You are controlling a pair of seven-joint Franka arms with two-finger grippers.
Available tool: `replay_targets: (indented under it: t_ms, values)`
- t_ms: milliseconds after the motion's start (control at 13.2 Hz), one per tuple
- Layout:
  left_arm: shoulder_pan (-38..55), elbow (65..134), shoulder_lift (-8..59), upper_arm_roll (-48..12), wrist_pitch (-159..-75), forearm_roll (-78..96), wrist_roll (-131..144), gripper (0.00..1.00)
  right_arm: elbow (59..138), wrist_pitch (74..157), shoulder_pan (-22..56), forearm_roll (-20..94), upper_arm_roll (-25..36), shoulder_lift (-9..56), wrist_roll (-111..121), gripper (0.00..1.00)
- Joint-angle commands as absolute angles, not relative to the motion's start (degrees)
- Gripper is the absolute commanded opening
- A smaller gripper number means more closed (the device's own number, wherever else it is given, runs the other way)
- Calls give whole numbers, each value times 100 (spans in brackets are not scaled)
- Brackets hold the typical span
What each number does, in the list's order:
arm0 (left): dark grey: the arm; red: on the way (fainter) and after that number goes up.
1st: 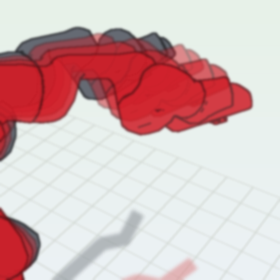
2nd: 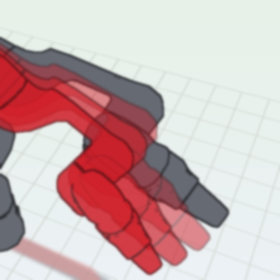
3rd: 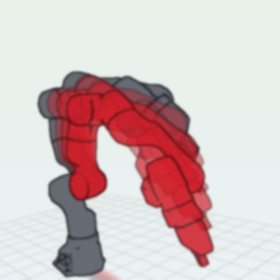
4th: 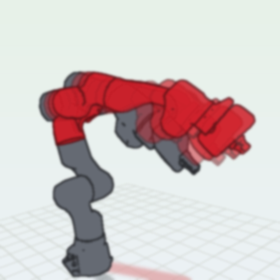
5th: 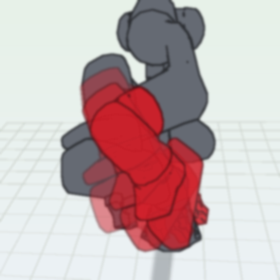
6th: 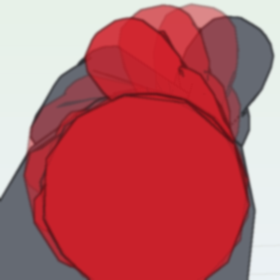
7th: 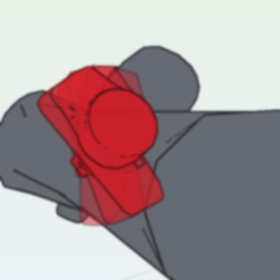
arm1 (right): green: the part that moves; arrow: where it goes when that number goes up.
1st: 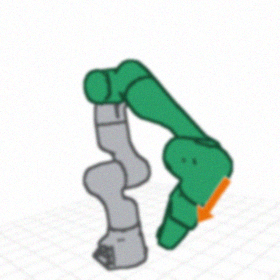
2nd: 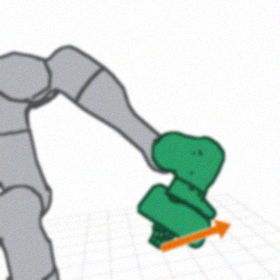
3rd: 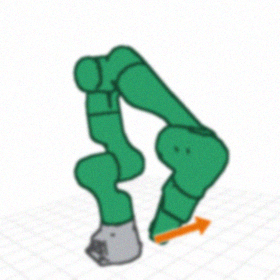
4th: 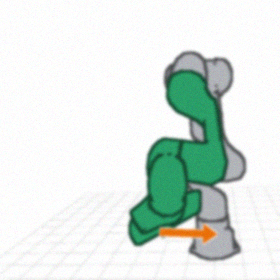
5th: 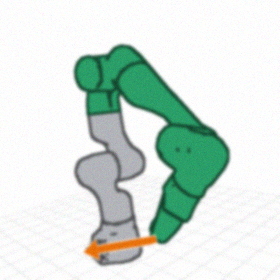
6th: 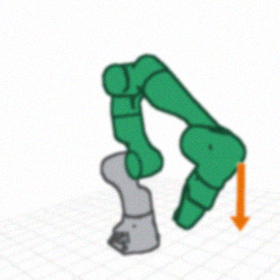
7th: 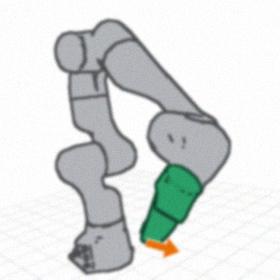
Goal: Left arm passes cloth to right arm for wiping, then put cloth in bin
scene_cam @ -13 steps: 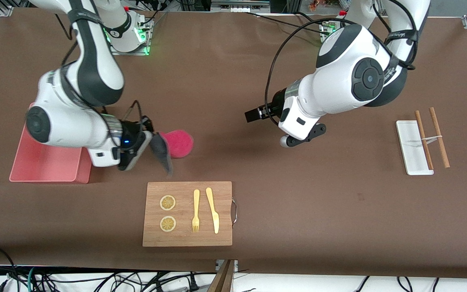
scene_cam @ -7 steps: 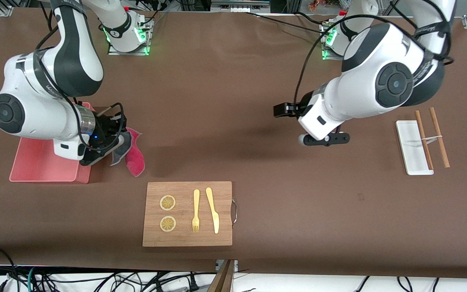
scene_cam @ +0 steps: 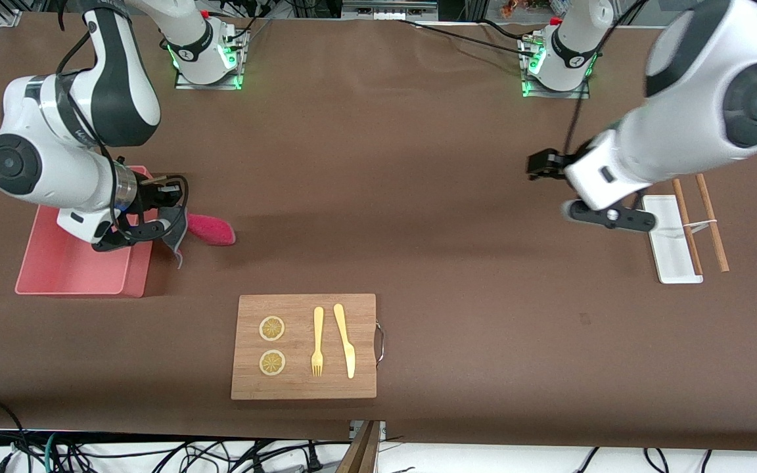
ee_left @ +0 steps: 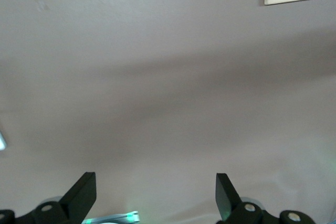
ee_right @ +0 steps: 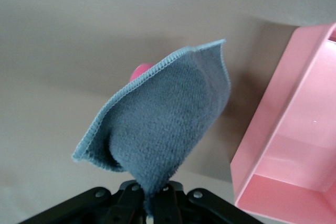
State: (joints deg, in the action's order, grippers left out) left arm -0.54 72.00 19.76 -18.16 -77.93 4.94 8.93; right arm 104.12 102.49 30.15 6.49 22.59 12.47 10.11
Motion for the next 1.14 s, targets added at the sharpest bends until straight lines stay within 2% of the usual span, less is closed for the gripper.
replay_targets:
  t_ms: [0,152,227,379,530,682,1061]
  values:
    - [-465,7338,1723,-1776,-7751,334,-295,100,11661,10941,3111,413,2215,484,590,0]
    - [-370,7872,1259,-1259,-7987,281,-649,100,12214,11729,3103,387,2206,518,475,0]
    - [-221,8362,874,-961,-8363,264,-703,100,12478,12273,3103,387,2215,606,483,0]
    - [174,9269,223,-381,-9059,141,-712,100,12542,12865,3094,404,2215,1009,449,0]
    - [438,9430,1,-168,-9132,-322,-703,100,12533,13243,3155,431,2154,1273,160,0]
    - [466,9300,122,-219,-9115,-798,-686,100,12463,13280,3382,457,2083,1379,-375,0]
    - [265,9202,132,-158,-9079,-115,-248,100,12218,13447,4041,1090,1723,1749,-1771,0]
